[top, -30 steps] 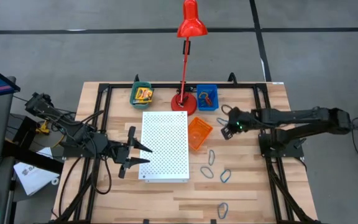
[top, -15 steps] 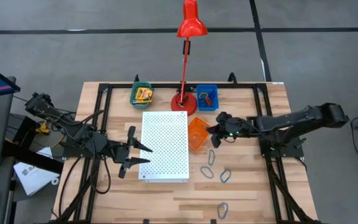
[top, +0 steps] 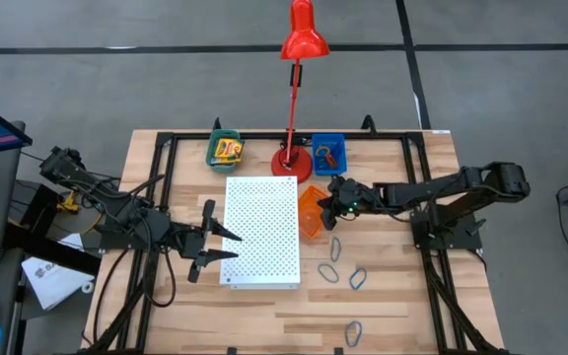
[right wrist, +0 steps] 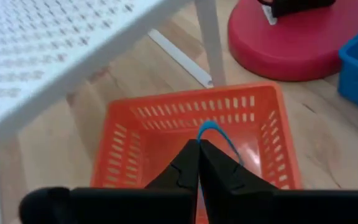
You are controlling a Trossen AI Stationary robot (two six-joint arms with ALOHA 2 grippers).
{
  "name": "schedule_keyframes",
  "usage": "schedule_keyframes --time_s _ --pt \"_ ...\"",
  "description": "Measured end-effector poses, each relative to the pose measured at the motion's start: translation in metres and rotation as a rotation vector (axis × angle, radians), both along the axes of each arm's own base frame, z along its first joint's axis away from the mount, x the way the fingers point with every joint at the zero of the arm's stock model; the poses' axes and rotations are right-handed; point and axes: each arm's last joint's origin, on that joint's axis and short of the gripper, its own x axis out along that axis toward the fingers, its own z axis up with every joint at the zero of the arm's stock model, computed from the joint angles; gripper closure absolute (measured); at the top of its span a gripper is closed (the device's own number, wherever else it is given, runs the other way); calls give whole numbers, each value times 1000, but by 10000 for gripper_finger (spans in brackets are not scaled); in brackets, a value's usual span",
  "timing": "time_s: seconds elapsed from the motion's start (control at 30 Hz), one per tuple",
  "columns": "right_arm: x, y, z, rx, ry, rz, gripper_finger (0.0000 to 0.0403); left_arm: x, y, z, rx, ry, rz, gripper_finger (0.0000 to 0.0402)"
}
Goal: Pick & Place Office Desk Supplies
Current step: Put the blue rubber band into the orange bin
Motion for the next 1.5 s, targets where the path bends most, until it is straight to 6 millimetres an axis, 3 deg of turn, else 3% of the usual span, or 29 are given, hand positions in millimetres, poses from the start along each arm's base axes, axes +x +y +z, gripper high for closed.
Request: schedule_keyframes --time_s 0.37,0.77,1.17,1.5 --pt "-4 0 9 -10 -20 7 306 0 0 0 0 1 0 238" --pt "-11 2 8 8 34 14 247 0 0 0 0 1 -3 238" --pt "-44 -2 -11 -49 375 -224 264 0 -1 0 -2 -2 -3 238" --pt "-57 -29 -22 28 445 -390 266 0 -1 1 -12 -5 -2 238"
